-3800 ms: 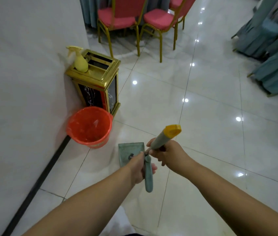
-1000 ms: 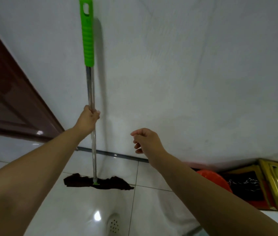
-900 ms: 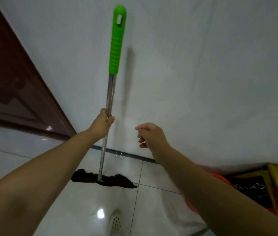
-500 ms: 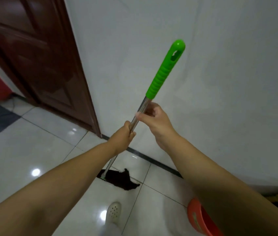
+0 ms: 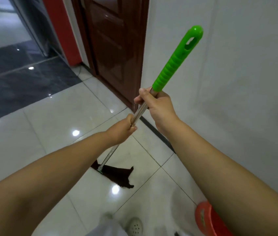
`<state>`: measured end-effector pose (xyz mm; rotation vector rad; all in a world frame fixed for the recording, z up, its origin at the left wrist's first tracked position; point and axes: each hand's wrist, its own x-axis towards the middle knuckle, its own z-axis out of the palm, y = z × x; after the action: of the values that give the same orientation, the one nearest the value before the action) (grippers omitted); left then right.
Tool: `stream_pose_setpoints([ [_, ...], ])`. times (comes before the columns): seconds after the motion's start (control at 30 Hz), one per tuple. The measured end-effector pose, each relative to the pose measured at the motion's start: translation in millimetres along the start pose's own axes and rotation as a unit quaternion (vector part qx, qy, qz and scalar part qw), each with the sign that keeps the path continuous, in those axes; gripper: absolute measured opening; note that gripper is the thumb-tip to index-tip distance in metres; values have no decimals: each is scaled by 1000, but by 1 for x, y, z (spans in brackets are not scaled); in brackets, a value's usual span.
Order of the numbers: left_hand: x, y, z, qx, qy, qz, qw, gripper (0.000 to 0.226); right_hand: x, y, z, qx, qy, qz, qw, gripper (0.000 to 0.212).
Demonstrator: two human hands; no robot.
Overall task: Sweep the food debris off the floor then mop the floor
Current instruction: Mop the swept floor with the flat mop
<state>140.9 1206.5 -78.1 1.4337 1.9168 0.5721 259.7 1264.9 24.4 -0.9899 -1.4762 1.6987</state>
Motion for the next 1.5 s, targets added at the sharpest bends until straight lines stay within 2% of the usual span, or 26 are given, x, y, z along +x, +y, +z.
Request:
stream_pose_setpoints([
  [0.23, -105, -71, -37, 6, 82, -71, 994, 17, -45, 13, 100, -26, -111, 12, 993, 12],
  [0.47, -228, -147, -64, -8, 129, -158, 979, 18, -117, 32, 215, -42, -208, 14, 977, 8],
  [0.7, -364, -211, -67, -25, 192, -233, 953, 18, -213, 50, 310, -58, -307, 20, 950, 9],
  [0.93, -504, -255, -48, -59, 246, -258, 932, 15, -321, 77, 383, -72, -409, 5, 910, 7],
  [1.2, -631, -273, -16, -71, 274, -341, 896, 13, -428, 99, 428, -99, -491, -1, 865, 9],
  [1.37, -694, -271, 14, -72, 309, -389, 865, 14, -483, 108, 437, -119, -542, 2, 832, 23],
  [1.5, -734, -263, 47, -75, 346, -427, 832, 15, -520, 122, 437, -154, -582, 9, 798, 13],
])
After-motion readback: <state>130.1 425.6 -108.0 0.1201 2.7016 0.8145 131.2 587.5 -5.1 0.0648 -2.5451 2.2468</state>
